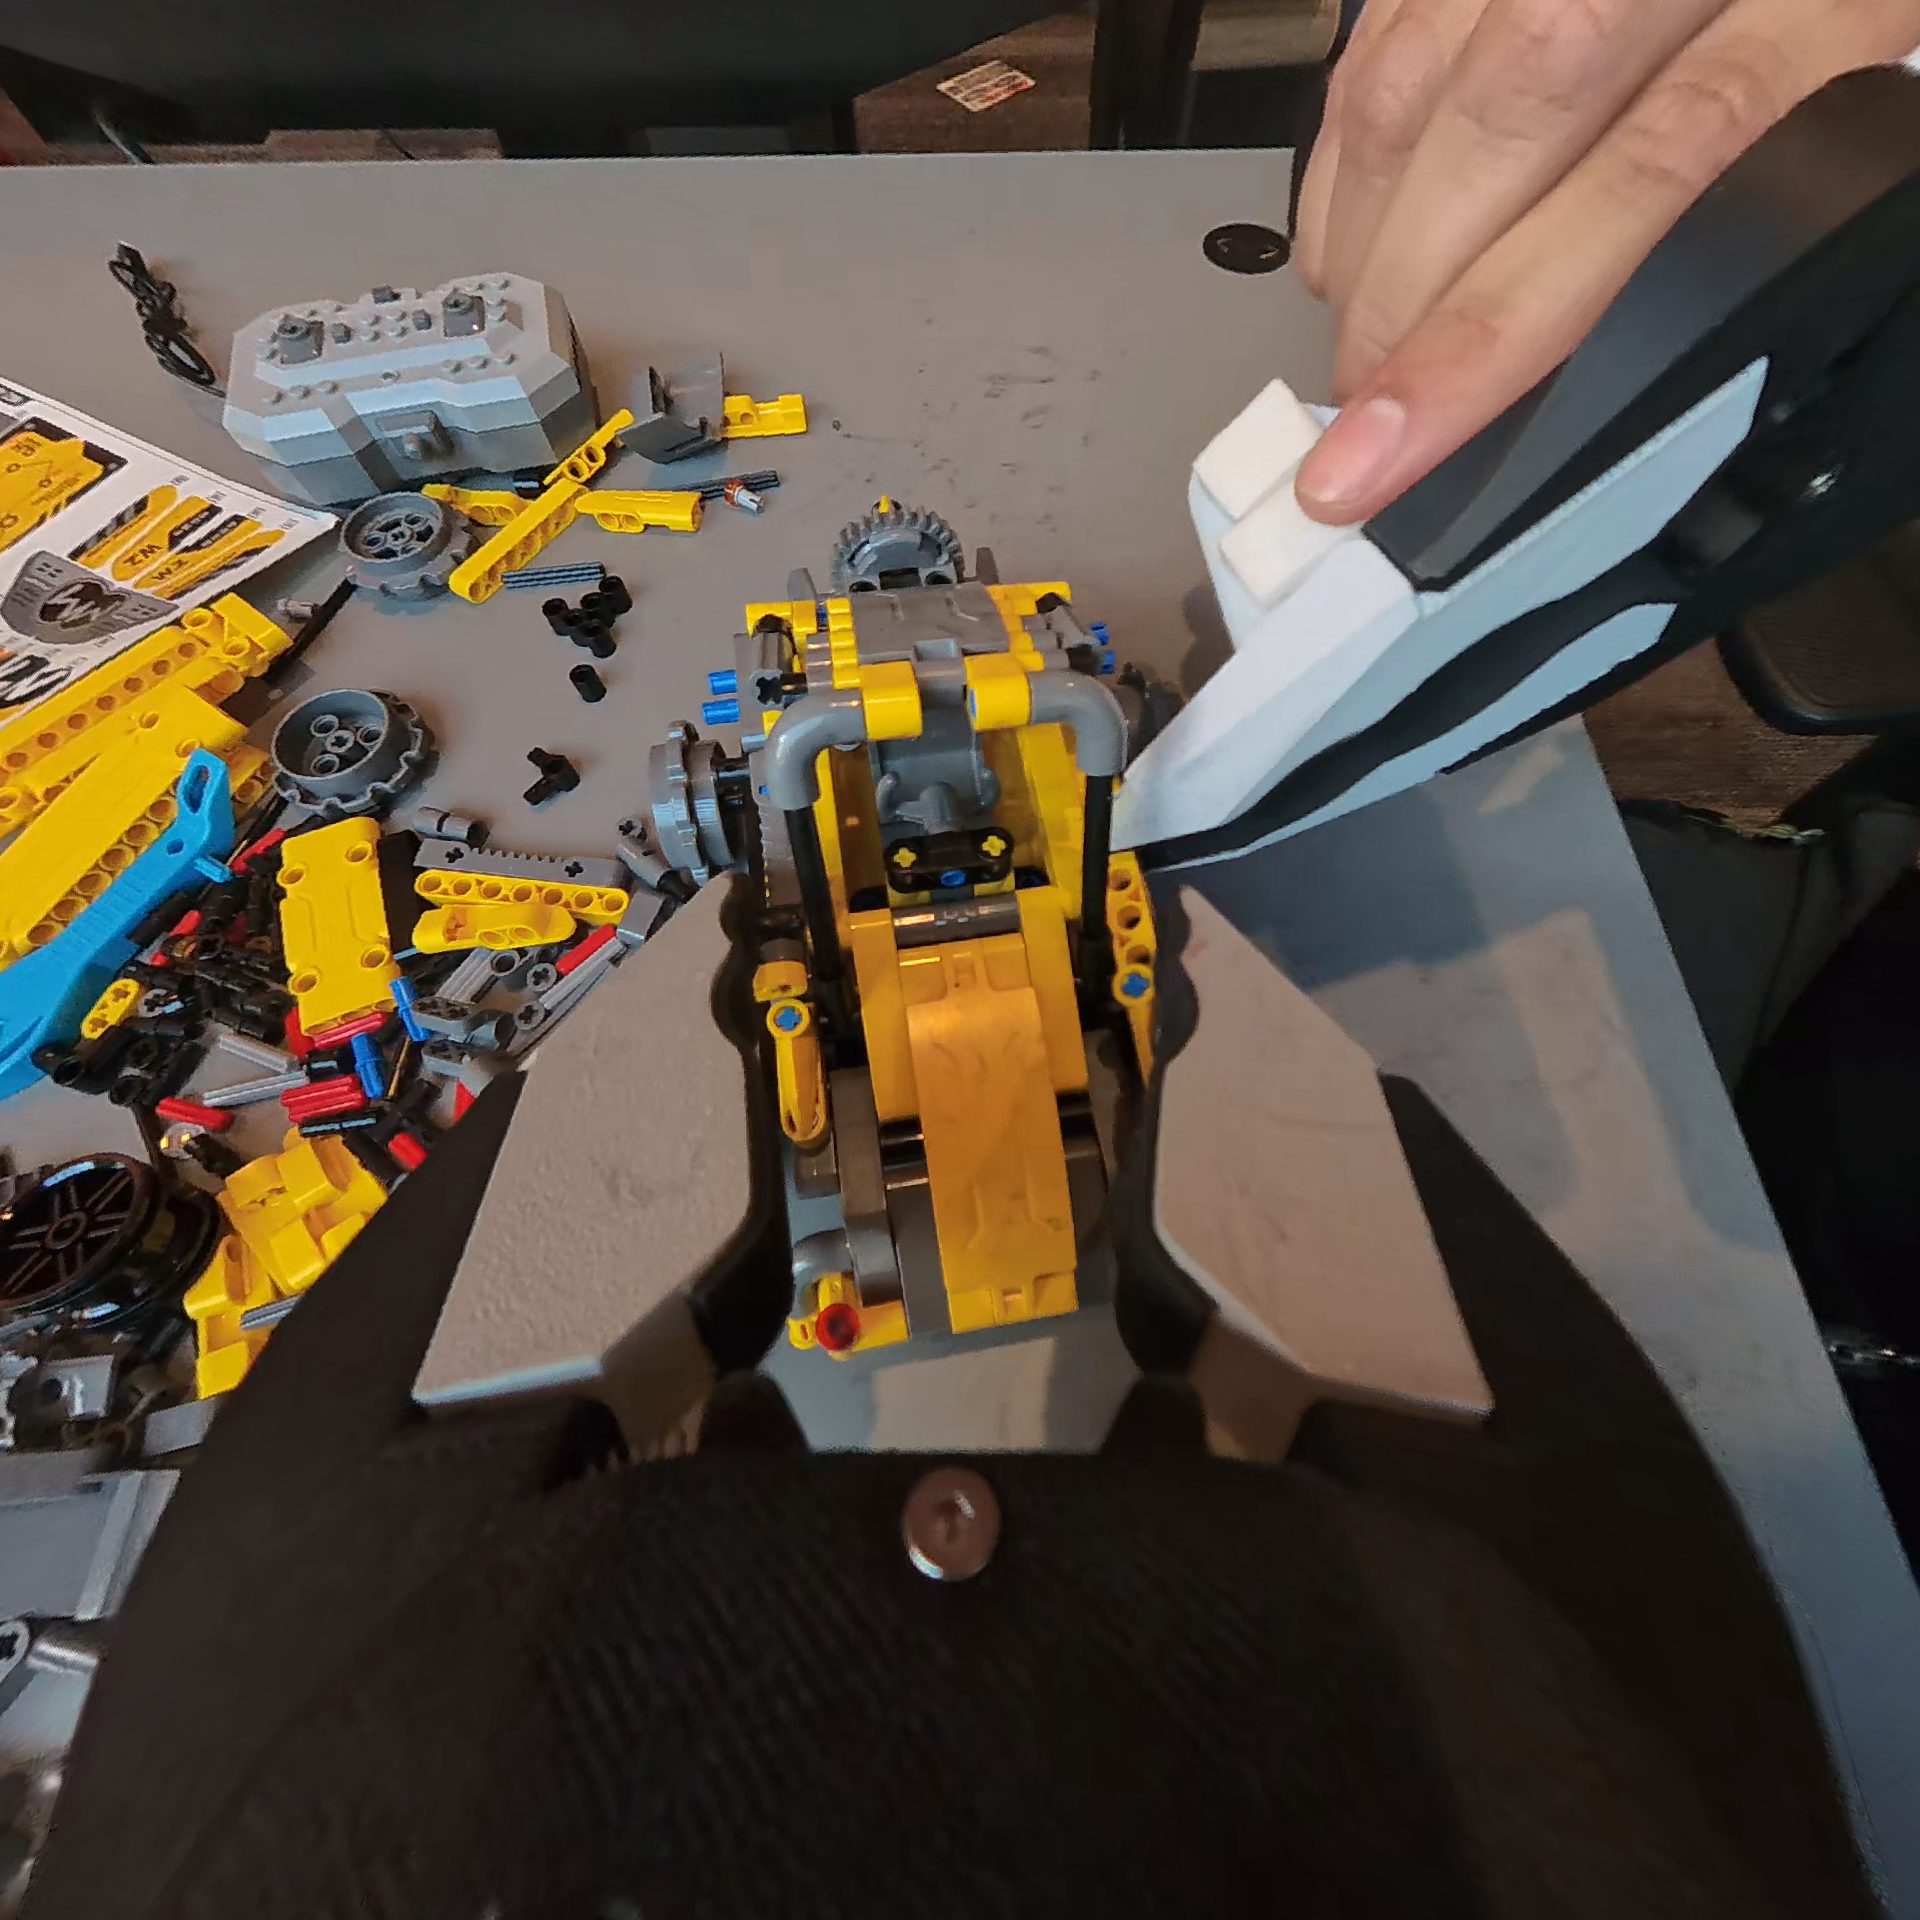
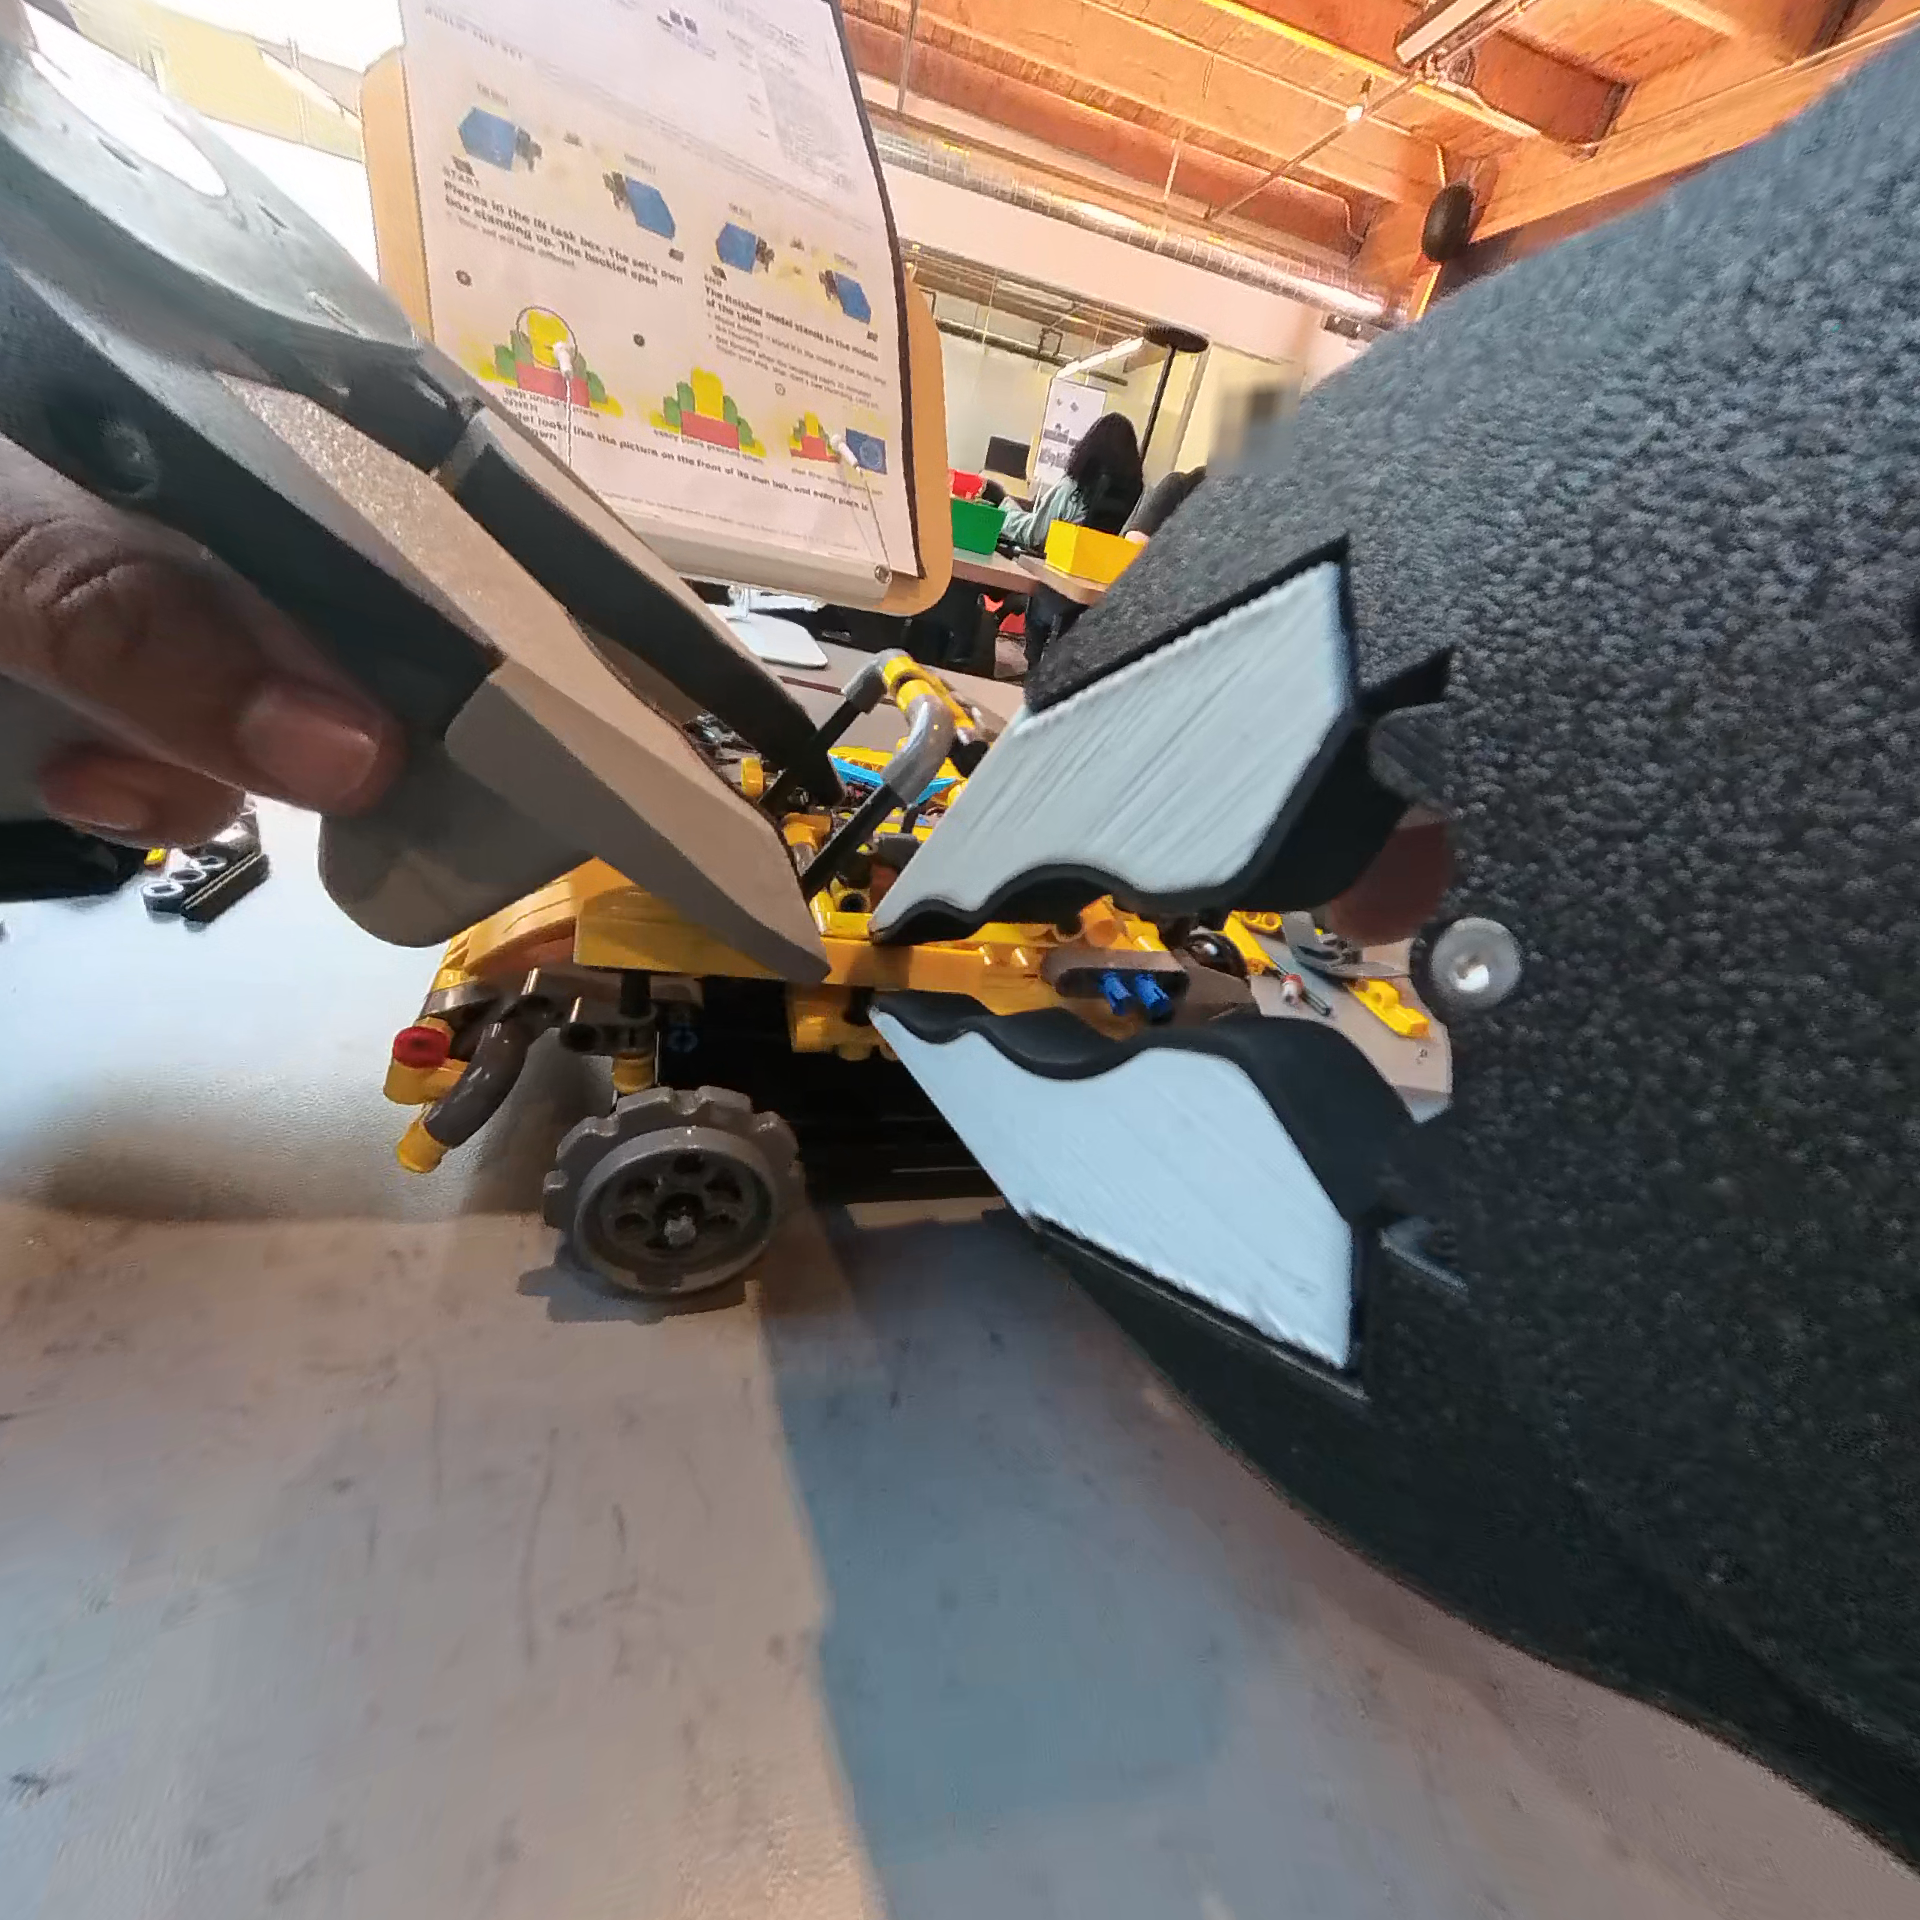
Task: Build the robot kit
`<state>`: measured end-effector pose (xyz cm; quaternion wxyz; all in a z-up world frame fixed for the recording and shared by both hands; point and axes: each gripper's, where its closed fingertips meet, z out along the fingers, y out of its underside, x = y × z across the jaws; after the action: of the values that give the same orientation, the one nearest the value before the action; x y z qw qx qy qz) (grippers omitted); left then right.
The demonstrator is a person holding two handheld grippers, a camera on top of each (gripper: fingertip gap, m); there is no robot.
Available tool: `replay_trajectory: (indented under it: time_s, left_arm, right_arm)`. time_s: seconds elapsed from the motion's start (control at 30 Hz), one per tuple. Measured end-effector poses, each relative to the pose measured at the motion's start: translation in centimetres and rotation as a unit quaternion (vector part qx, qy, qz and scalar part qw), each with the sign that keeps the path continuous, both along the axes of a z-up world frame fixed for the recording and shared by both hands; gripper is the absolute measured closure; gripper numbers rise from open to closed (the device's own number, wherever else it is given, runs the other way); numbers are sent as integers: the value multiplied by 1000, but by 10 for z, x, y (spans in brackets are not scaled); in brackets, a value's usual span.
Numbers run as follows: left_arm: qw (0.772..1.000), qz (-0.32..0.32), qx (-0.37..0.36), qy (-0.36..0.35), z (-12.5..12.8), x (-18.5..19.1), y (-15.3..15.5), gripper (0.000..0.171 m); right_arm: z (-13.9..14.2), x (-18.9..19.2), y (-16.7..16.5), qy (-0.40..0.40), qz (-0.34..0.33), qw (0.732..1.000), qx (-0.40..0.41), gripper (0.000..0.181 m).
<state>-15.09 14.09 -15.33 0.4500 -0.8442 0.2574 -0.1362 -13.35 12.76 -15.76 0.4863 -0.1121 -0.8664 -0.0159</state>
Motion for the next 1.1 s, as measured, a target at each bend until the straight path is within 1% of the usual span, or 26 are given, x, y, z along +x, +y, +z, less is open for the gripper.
replay_trajectory:
  time_s: [0.17, 0.27, 0.37, 0.47, 0.53, 0.63, 0.67, 0.7, 0.77, 0.8, 0.87, 0.93, 0.97, 1.03, 1.07, 1.1]
  left_arm:
    - [1000, 3, 4, 8, -1, 0, 1, 98]
    - [1000, 3, 8, 19, -2, 0, 1, 97]
    - [1000, 6, 12, 27, -2, -2, 2, 95]
    - [999, 8, 7, 38, -2, -2, 2, 95]
    - [999, 5, 0, 44, -3, -1, 0, 91]
    - [998, 15, -28, 50, 1, 0, -6, 84]
    - [997, 24, -33, 58, 4, 0, -10, 85]
    - [997, 33, -32, 69, 8, 0, -15, 91]
    - [993, 51, -14, 101, 17, 1, -25, 98]
    - [992, 57, 4, 117, 21, 4, -30, 104]
    - [984, 69, 52, 155, 26, 12, -37, 125]
    - [968, 81, 103, 213, 26, 15, -38, 140]
    - [960, 84, 119, 240, 24, 16, -37, 143]
    - [948, 92, 118, 280, 17, 13, -37, 141]
    - [949, 91, 109, 283, 13, 14, -37, 142]
    - [953, 87, 102, 273, 10, 17, -37, 147]
  right_arm:
    - [0, 2, 3, -3, 8, 1000, 22, 173]
    - [0, 0, 6, 11, 0, 1000, 15, 173]
    - [-1, -1, 6, 28, 14, 999, 33, 170]
    - [0, -1, 7, 37, 8, 999, -1, 172]
    - [1, -1, 9, 39, 4, 999, -6, 173]
    - [1, -1, 10, 53, 8, 998, 17, 173]
    - [1, -1, 10, 59, 6, 998, 19, 174]
    - [1, 0, 11, 63, 3, 998, 14, 173]
    - [5, 1, 12, 75, -7, 997, -2, 173]
    - [7, 2, 12, 80, -9, 997, -7, 173]
    - [10, 4, 10, 85, -11, 996, -21, 173]
    - [13, 5, 8, 92, -14, 995, -35, 173]
    - [15, 5, 7, 99, -14, 994, -39, 173]
    - [19, 6, 3, 108, -12, 993, -48, 174]
    - [20, 6, 2, 109, -9, 993, -47, 174]
    - [19, 6, 3, 112, -8, 993, -40, 173]
